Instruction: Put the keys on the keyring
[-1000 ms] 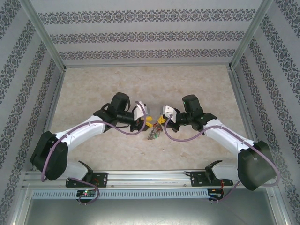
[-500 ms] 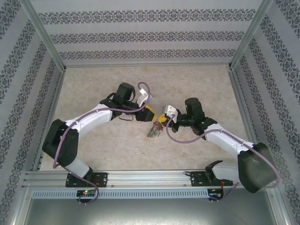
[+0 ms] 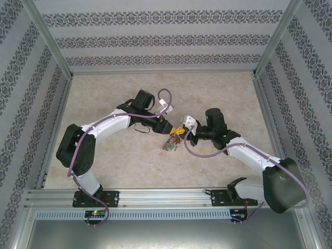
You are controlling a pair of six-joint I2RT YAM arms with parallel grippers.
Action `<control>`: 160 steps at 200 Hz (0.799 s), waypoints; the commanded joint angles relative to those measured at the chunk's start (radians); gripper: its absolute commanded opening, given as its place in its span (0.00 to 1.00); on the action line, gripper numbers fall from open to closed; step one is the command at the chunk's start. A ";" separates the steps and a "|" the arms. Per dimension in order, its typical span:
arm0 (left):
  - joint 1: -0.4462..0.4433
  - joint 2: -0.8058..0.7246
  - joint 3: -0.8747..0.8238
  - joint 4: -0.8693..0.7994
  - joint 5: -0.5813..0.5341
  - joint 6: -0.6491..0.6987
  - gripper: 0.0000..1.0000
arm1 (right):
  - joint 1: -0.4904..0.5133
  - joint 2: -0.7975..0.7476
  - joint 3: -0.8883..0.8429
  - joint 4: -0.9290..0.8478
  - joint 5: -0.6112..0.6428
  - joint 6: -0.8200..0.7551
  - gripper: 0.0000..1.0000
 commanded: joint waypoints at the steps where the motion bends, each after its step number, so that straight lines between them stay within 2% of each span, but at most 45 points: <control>1: -0.003 0.006 0.002 -0.029 0.037 0.014 0.36 | -0.011 -0.009 -0.016 0.098 -0.030 0.038 0.00; 85: 0.017 -0.005 -0.038 0.030 0.043 -0.024 0.39 | -0.039 -0.022 -0.046 0.180 -0.041 0.112 0.00; 127: 0.023 0.005 -0.037 0.117 0.064 -0.087 0.38 | -0.037 -0.034 -0.047 0.192 -0.071 0.125 0.00; 160: 0.026 0.010 -0.017 0.099 0.106 -0.081 0.19 | -0.039 -0.038 -0.056 0.201 -0.074 0.132 0.00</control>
